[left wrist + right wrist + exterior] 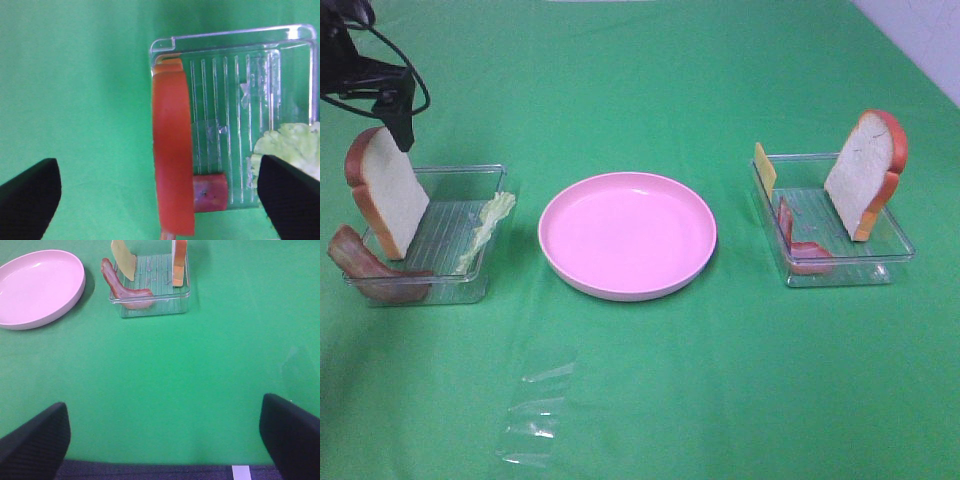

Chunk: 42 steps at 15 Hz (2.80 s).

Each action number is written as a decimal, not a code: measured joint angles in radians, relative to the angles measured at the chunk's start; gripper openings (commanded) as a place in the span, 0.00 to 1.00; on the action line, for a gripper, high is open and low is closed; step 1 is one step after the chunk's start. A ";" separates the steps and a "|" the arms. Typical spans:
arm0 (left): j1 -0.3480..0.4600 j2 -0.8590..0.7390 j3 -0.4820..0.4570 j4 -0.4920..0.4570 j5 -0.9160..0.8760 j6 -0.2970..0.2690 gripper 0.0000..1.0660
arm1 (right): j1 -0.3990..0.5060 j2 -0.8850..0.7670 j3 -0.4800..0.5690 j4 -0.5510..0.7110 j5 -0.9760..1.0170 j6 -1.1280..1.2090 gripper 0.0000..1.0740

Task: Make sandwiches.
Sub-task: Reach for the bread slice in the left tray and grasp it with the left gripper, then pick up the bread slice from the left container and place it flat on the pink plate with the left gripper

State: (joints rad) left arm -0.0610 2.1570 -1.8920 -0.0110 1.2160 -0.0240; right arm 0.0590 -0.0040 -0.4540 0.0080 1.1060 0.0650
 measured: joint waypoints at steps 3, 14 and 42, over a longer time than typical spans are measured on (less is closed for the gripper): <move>0.000 0.073 0.000 0.000 0.000 0.000 0.95 | 0.000 0.000 0.000 0.000 0.000 0.000 0.91; 0.000 0.084 0.000 -0.002 0.000 0.001 0.33 | 0.000 0.000 0.000 0.000 0.000 0.000 0.91; -0.160 -0.115 -0.013 -0.624 -0.071 0.065 0.00 | 0.000 0.000 0.000 0.000 0.000 0.000 0.91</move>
State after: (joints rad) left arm -0.2210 2.0420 -1.9050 -0.6350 1.1450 0.0410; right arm 0.0590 -0.0040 -0.4540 0.0080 1.1060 0.0650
